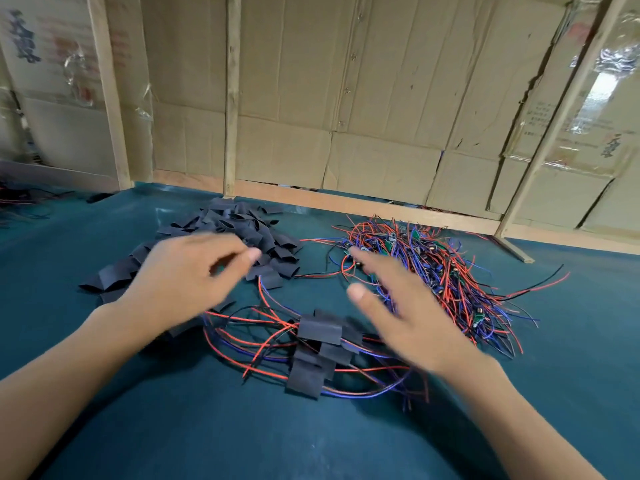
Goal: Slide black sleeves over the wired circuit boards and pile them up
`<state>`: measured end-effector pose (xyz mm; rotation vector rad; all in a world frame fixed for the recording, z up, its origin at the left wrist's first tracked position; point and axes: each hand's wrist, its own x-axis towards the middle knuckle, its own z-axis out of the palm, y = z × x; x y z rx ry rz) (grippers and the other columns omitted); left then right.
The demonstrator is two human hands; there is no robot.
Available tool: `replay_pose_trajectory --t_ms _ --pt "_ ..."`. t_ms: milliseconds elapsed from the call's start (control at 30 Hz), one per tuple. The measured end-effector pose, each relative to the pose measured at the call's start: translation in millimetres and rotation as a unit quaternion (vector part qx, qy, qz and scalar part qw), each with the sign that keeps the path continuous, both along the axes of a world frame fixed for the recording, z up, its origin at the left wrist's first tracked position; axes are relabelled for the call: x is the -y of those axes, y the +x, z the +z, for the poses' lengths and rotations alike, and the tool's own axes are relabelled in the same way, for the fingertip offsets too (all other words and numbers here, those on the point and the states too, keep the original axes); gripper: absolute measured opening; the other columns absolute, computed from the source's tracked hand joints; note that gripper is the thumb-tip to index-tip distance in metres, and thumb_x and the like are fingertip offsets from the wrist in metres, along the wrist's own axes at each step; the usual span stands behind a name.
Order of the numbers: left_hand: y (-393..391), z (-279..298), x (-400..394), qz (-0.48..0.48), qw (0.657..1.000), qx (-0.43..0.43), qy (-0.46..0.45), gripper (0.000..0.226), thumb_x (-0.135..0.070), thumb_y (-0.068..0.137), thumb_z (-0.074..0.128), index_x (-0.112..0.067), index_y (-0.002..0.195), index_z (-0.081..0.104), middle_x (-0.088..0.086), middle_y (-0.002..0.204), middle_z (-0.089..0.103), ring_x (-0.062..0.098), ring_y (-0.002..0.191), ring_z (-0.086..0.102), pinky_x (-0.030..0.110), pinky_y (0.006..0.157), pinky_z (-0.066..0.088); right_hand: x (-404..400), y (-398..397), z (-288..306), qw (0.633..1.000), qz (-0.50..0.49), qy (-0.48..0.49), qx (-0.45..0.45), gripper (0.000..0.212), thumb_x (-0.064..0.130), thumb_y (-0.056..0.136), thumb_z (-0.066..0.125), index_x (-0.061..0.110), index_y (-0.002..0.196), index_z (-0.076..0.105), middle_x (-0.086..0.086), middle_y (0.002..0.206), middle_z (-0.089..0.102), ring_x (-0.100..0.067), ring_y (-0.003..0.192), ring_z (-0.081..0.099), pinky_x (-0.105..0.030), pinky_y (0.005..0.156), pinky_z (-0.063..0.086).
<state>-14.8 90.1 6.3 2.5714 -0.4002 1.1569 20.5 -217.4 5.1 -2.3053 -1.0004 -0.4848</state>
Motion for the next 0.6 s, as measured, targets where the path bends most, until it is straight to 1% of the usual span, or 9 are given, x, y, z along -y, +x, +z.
replay_pose_trajectory --t_ms 67,100,133,200,233,333,433,500,600 --pt "14.5 -9.4 -18.5 0.127 0.991 -0.036 -0.013 0.037 -0.049 0.092 0.05 -0.023 0.112 0.067 -0.002 0.098 0.066 0.026 0.094 0.057 0.042 0.086 0.05 18.2 23.1 0.0 0.989 -0.104 0.093 0.039 0.039 0.031 0.099 0.06 0.018 0.137 0.058 0.002 0.127 0.064 -0.002 0.11 0.058 -0.015 0.104 0.038" --pt "22.0 -14.4 -28.1 0.202 0.975 -0.096 -0.005 0.045 -0.049 0.092 0.053 -0.021 0.127 0.06 0.006 0.114 0.063 0.033 0.107 0.053 0.048 0.093 0.045 24.4 32.9 -2.4 0.983 -0.141 0.113 0.024 0.033 0.019 0.099 0.061 0.015 0.131 0.063 -0.001 0.121 0.067 -0.008 0.102 0.062 -0.016 0.099 0.043" --pt "26.7 -17.5 -36.7 0.272 0.948 -0.166 0.0 0.055 -0.053 0.091 0.055 -0.021 0.136 0.052 0.012 0.126 0.056 0.039 0.116 0.047 0.052 0.098 0.04 28.7 41.5 -6.1 0.98 -0.164 0.112 0.002 0.03 0.011 0.098 0.06 0.012 0.127 0.065 -0.004 0.12 0.068 -0.014 0.099 0.064 -0.013 0.094 0.044" --pt "29.0 -22.9 -45.0 0.349 0.895 -0.278 0.009 0.062 -0.061 0.09 0.051 -0.025 0.14 0.047 0.015 0.136 0.047 0.041 0.124 0.039 0.053 0.101 0.034 31.6 55.3 -14.6 0.981 -0.18 0.073 -0.029 0.03 0.005 0.098 0.056 0.007 0.126 0.066 -0.009 0.122 0.067 -0.02 0.094 0.064 -0.002 0.083 0.037" --pt "29.8 -26.7 -47.3 0.356 0.885 -0.301 0.017 0.057 -0.061 0.091 0.049 -0.028 0.138 0.05 0.013 0.137 0.047 0.04 0.125 0.038 0.052 0.102 0.032 29.0 60.9 -17.2 0.982 -0.178 0.049 -0.037 0.032 0.004 0.098 0.055 0.007 0.128 0.066 -0.011 0.123 0.067 -0.022 0.094 0.064 -0.004 0.083 0.036" --pt "35.3 -32.0 -49.8 0.33 0.901 -0.281 0.024 0.036 -0.05 0.095 0.05 -0.031 0.123 0.062 0.009 0.128 0.052 0.037 0.12 0.038 0.049 0.099 0.031 14.8 78.0 -19.8 0.985 -0.156 -0.055 -0.047 0.035 0.005 0.099 0.052 0.007 0.133 0.063 -0.016 0.127 0.064 -0.029 0.102 0.065 -0.018 0.091 0.039" --pt "35.2 -38.1 -46.4 0.351 0.916 -0.193 -0.012 0.041 -0.043 0.088 0.064 -0.018 0.12 0.06 0.017 0.124 0.044 0.039 0.114 0.036 0.053 0.096 0.031 0.6 98.9 -11.5 0.958 -0.211 -0.17 -0.093 0.042 0.013 0.1 0.051 0.006 0.141 0.052 -0.017 0.141 0.047 -0.034 0.118 0.057 -0.035 0.105 0.042" --pt "32.1 -42.1 -45.0 0.39 0.909 -0.141 -0.032 0.052 -0.045 0.082 0.07 -0.008 0.117 0.056 0.025 0.124 0.041 0.043 0.112 0.037 0.056 0.094 0.031 -9.1 106.9 -2.9 0.936 -0.264 -0.208 -0.106 0.038 0.016 0.099 0.051 0.005 0.135 0.055 -0.018 0.14 0.042 -0.038 0.117 0.058 -0.042 0.102 0.047" --pt "31.3 -41.2 -49.4 0.428 0.878 -0.21 -0.043 0.056 -0.052 0.087 0.06 -0.008 0.122 0.054 0.027 0.126 0.049 0.046 0.116 0.042 0.056 0.098 0.031 -25.2 106.6 5.0 0.908 -0.305 -0.273 -0.087 0.029 0.015 0.095 0.056 0.005 0.122 0.058 -0.017 0.135 0.043 -0.04 0.108 0.062 -0.043 0.084 0.051"
